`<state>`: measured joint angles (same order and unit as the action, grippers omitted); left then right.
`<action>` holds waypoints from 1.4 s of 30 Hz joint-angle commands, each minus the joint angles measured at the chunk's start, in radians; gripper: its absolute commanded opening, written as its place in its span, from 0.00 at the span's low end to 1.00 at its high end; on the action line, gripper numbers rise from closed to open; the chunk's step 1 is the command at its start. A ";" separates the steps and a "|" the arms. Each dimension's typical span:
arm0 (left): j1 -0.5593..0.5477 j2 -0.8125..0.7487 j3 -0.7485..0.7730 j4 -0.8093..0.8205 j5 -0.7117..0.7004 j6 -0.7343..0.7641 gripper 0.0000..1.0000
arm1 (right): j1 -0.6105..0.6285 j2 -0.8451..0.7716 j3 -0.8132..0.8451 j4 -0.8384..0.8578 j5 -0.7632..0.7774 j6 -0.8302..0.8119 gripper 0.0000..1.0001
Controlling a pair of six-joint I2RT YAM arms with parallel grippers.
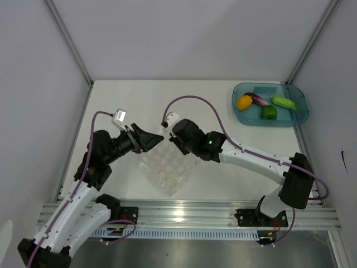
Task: Place the food in the zip-top bag and seal the zipper
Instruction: Open the zipper of the food storage bag.
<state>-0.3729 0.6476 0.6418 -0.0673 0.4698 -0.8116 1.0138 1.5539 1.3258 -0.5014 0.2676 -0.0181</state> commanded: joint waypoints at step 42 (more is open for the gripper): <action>-0.104 0.491 0.352 -0.465 -0.195 -0.186 0.51 | 0.229 -0.044 0.082 0.020 0.245 0.014 0.01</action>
<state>-0.4694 1.1149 0.9577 -0.5697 0.2573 -1.0218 1.2331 1.5372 1.3655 -0.4801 0.4927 -0.0181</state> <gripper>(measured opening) 0.569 0.006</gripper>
